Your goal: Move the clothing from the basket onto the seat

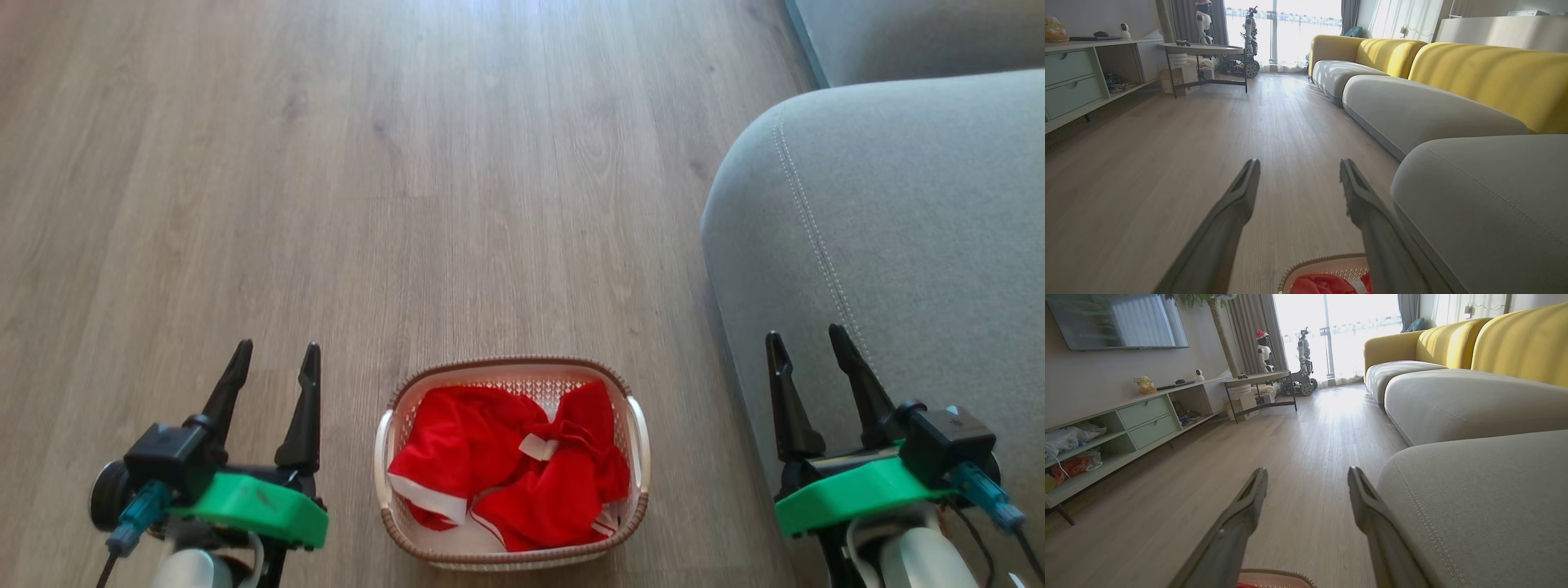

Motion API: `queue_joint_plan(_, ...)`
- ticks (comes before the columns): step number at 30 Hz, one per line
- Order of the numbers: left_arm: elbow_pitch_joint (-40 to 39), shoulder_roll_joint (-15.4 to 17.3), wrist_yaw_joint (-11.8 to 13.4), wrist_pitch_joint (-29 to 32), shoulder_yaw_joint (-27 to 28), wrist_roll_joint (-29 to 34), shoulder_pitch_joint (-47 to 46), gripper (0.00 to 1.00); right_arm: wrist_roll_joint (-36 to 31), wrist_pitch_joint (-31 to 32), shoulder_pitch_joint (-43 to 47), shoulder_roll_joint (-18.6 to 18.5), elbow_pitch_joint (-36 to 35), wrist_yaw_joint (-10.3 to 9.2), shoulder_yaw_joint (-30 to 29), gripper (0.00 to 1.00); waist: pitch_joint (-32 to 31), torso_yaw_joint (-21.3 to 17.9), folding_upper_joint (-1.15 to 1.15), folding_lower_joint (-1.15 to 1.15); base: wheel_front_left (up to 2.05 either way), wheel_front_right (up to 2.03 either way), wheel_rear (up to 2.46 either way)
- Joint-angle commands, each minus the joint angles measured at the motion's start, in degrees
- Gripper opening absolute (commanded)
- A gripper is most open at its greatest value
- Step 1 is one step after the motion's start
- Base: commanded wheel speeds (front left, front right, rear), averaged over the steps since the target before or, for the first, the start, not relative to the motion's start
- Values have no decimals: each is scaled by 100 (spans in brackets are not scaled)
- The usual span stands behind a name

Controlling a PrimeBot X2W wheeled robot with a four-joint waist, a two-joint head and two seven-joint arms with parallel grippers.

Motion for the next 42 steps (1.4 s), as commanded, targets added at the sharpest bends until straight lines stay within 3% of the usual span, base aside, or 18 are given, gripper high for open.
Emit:
queue_joint_plan(1,-171,119,44,-7,180,-35,-303,100,24,-54,-277,-79,-209,45,137,100,39,-28,0,0,0,0,0)
queue_joint_plan(26,165,142,-94,76,104,-394,-1301,100,121,-54,-772,-79,-586,45,-87,100,1529,-287,0,0,0,0,0)
queue_joint_plan(42,938,178,-266,465,-273,-525,-2413,100,147,-54,-1288,-79,-909,45,-167,100,2656,-481,0,0,0,0,0)
